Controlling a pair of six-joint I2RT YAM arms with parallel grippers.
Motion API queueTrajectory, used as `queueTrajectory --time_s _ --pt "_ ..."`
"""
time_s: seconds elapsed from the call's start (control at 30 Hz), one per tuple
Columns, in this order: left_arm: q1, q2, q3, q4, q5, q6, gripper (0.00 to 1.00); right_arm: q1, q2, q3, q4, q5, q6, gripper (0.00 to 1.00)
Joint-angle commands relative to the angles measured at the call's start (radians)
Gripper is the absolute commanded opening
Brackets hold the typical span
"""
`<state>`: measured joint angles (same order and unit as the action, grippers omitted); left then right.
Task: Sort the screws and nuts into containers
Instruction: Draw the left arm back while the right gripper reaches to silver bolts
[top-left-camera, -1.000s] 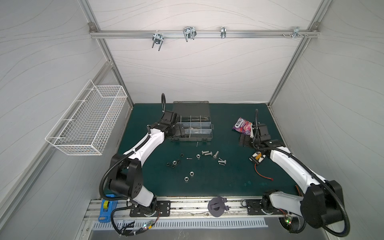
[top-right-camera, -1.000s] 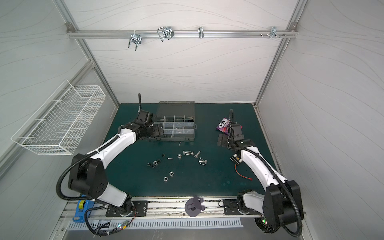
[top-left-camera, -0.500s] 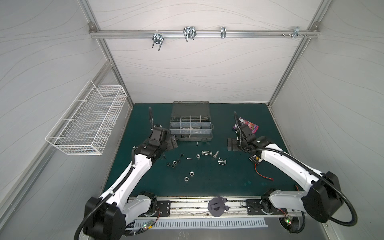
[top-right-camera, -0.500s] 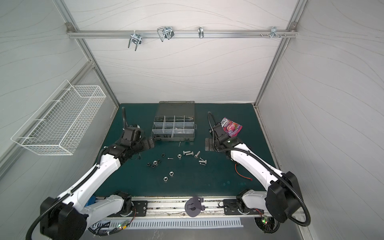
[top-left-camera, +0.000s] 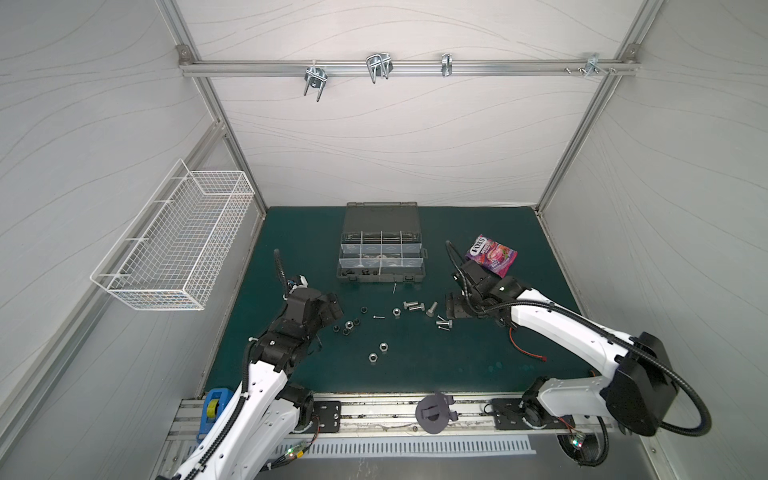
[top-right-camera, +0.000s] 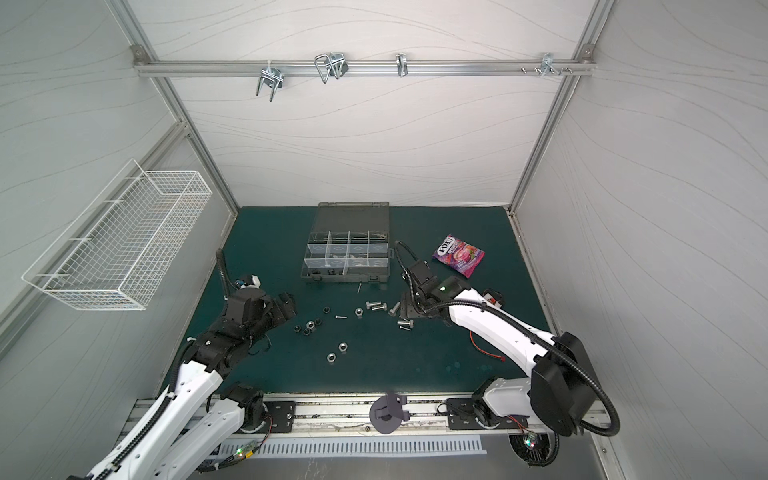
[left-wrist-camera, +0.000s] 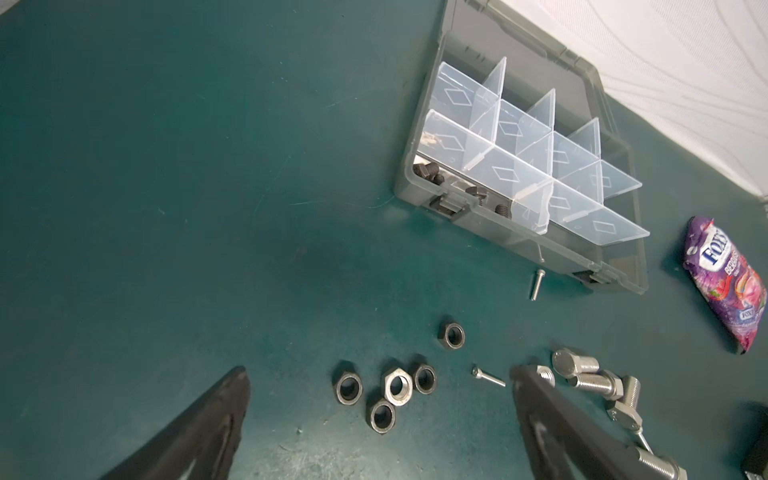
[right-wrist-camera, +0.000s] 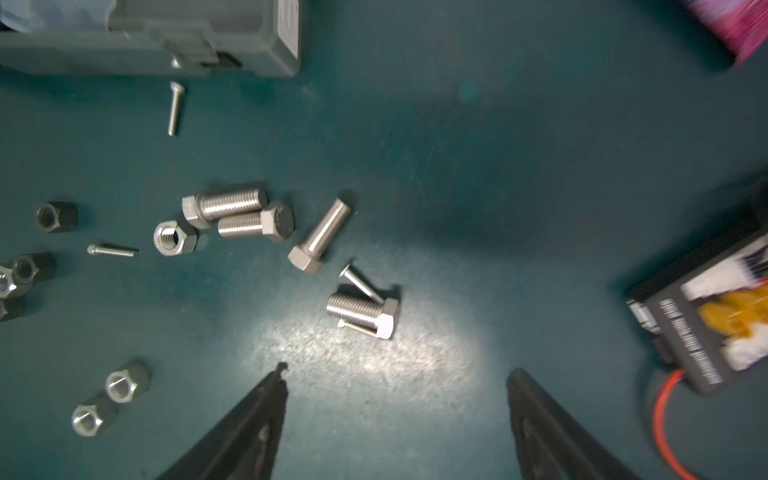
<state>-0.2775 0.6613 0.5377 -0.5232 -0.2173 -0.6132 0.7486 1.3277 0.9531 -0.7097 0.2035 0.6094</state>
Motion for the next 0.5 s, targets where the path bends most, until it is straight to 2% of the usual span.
queueTrajectory --time_s 0.0,0.2,0.47 --pt "0.003 -0.058 -0.025 0.038 -0.048 -0.054 0.99 0.019 0.053 -0.014 -0.021 -0.064 0.066 0.79" --pt "0.003 -0.094 -0.072 0.061 -0.045 -0.075 0.99 0.029 0.109 -0.040 0.020 -0.099 0.067 0.69" --pt "0.003 -0.035 -0.083 0.080 -0.009 -0.090 0.99 0.028 0.167 -0.057 0.062 -0.094 0.069 0.58"
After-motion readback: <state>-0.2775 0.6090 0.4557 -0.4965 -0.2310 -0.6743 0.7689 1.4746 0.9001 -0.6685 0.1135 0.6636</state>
